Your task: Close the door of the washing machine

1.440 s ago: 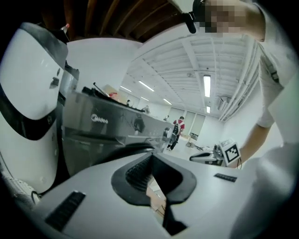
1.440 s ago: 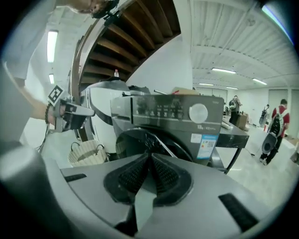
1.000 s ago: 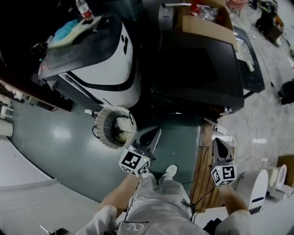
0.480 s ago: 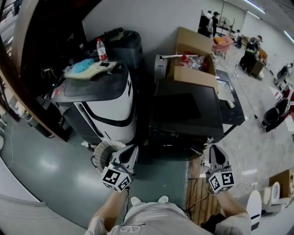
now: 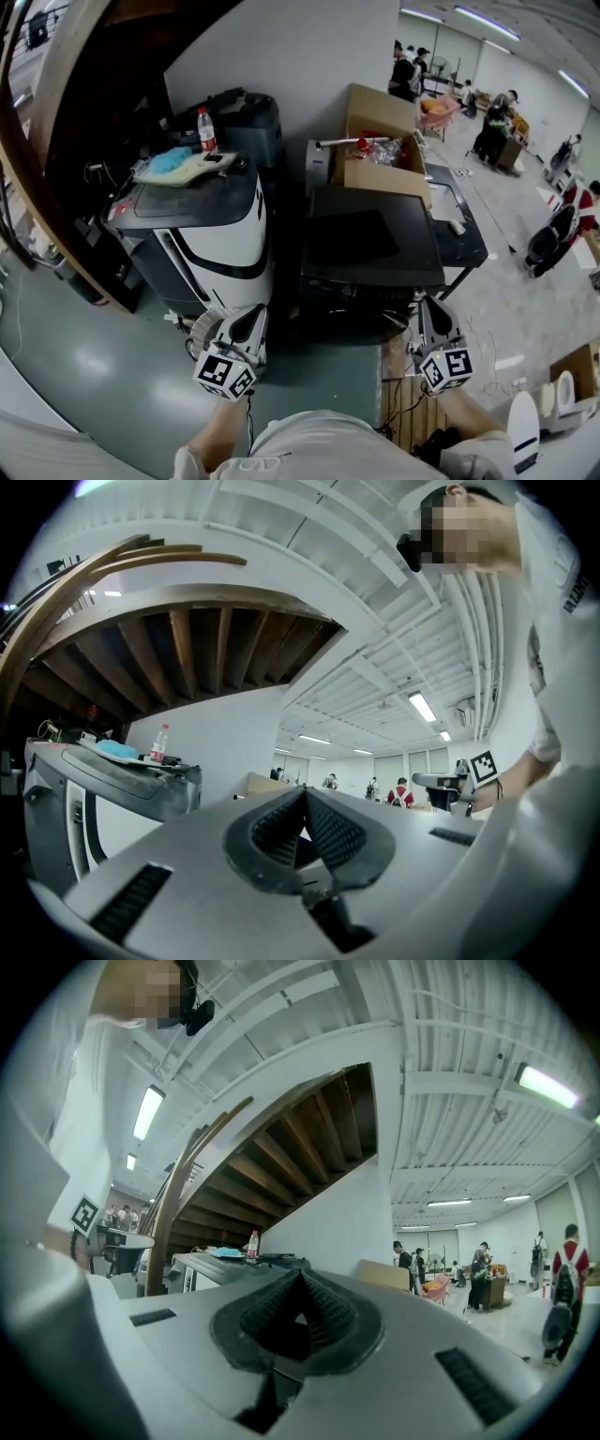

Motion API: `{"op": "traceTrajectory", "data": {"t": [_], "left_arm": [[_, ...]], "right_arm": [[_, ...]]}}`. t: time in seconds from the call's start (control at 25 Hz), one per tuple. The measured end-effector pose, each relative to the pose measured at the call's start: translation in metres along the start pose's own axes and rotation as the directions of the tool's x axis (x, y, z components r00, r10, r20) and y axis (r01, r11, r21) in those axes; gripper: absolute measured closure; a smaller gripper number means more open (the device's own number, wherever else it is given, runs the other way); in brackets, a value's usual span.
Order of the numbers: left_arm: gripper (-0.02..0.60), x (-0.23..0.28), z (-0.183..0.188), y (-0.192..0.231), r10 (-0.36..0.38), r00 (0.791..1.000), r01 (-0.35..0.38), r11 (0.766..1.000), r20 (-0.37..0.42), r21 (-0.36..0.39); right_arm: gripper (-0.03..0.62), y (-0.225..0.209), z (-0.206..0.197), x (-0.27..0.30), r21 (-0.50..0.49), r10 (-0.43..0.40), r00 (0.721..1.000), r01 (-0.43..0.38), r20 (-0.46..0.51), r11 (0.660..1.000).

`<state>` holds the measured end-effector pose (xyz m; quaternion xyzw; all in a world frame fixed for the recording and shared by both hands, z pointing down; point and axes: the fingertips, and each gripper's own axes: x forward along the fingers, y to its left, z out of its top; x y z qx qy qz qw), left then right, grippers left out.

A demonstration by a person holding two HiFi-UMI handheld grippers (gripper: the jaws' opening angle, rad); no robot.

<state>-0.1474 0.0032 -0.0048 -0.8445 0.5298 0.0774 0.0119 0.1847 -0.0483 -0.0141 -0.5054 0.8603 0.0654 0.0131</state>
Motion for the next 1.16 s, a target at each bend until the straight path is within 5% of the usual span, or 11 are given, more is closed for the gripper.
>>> {"op": "traceTrajectory", "data": {"t": [1.16], "left_arm": [[0.578, -0.003, -0.016, -0.001, -0.035, 0.999, 0.034, 0.999, -0.015, -0.041]], "right_arm": [[0.585, 0.018, -0.005, 0.002, -0.015, -0.022, 1.0, 0.022, 0.003, 1.0]]}}
